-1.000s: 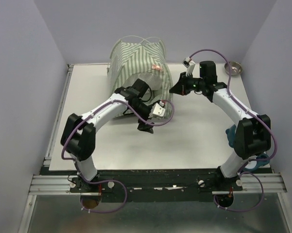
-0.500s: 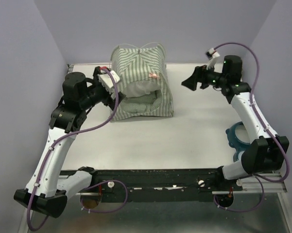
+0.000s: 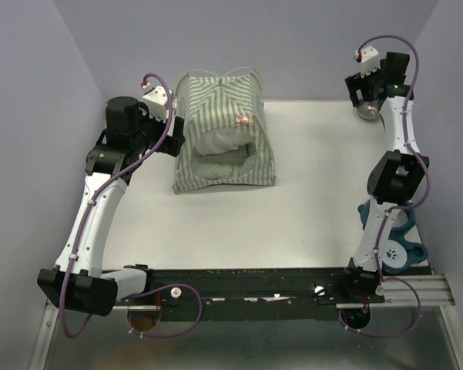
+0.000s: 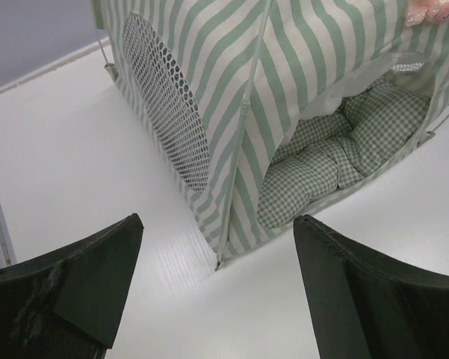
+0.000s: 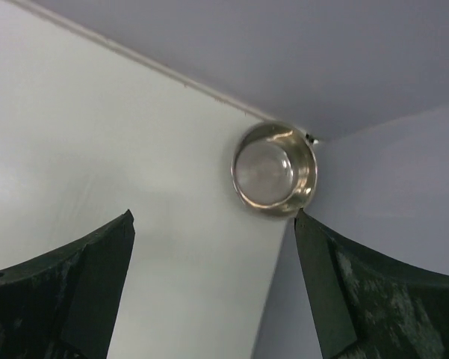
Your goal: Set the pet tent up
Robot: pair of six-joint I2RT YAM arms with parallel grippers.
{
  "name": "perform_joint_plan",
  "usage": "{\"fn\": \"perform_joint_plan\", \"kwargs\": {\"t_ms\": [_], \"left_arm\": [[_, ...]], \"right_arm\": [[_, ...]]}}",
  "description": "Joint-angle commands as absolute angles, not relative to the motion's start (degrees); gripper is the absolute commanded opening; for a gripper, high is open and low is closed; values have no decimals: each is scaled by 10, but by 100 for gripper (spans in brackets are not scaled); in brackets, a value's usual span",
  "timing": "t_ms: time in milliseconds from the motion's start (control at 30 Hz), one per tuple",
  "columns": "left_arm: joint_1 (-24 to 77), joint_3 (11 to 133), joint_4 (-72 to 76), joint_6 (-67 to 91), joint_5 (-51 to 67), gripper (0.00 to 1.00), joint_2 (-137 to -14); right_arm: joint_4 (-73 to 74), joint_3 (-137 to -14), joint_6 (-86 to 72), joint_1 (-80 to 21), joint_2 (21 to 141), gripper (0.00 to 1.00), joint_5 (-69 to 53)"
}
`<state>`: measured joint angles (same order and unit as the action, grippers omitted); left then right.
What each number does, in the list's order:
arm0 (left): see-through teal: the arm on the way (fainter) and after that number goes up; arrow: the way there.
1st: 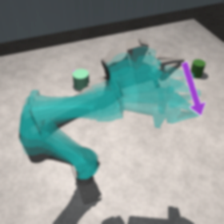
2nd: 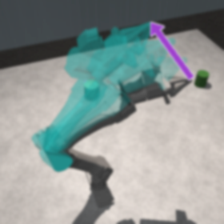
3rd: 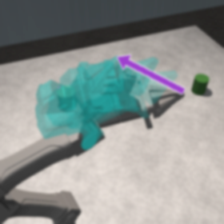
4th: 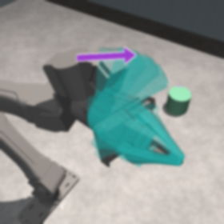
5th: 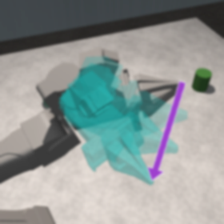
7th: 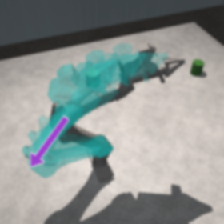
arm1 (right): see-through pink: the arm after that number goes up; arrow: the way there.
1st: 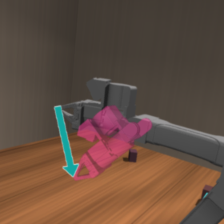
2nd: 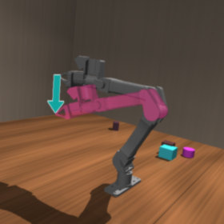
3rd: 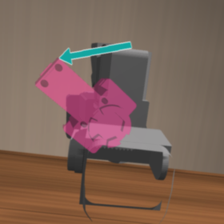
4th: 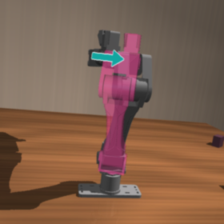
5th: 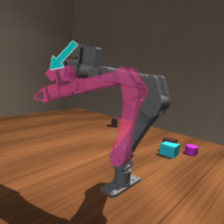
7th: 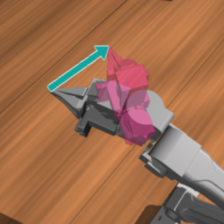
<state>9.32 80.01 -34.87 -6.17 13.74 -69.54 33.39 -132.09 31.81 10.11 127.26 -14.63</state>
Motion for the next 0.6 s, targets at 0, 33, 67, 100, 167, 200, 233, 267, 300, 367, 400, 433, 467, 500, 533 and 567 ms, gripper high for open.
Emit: {"fn": "perform_joint_plan", "kwargs": {"t_ms": [0,33,67,100,167,200,233,267,300,367,400,433,467,500,533,567], "left_arm": [[84,799,-380,-40,134,99,-705],[84,796,-383,-45,136,99,-705],[84,795,-385,-50,136,99,-704],[84,793,-388,-54,135,99,-703],[84,792,-394,-60,127,99,-703],[84,792,-397,-62,123,99,-702],[84,792,-402,-64,120,99,-702],[84,792,-408,-67,120,99,-701],[84,791,-410,-69,117,99,-700],[84,791,-419,-71,114,99,-699],[84,793,-423,-74,114,99,-698],[84,793,-426,-75,113,99,-696],[84,793,-427,-76,110,99,-694],[84,793,-428,-78,108,99,-693],[84,793,-430,-79,106,99,-692],[84,795,-432,-81,103,99,-691]], "right_arm": [[341,-1332,458,105,1345,94,-40],[322,-1328,463,105,1359,94,-27],[308,-1325,474,105,1369,94,-18],[291,-1323,480,105,1381,94,-11],[259,-1316,498,105,1401,93,-3],[251,-1317,507,105,1411,91,-3],[245,-1318,518,105,1423,91,15],[237,-1317,529,105,1434,90,17],[231,-1318,539,105,1442,90,18],[213,-1319,548,107,1462,89,22],[213,-1327,554,108,1472,88,23],[213,-1337,561,109,1484,87,28],[212,-1340,569,110,1494,87,32],[207,-1339,579,111,1500,86,33],[200,-1336,588,112,1507,86,37],[193,-1335,597,113,1513,85,42]]}}
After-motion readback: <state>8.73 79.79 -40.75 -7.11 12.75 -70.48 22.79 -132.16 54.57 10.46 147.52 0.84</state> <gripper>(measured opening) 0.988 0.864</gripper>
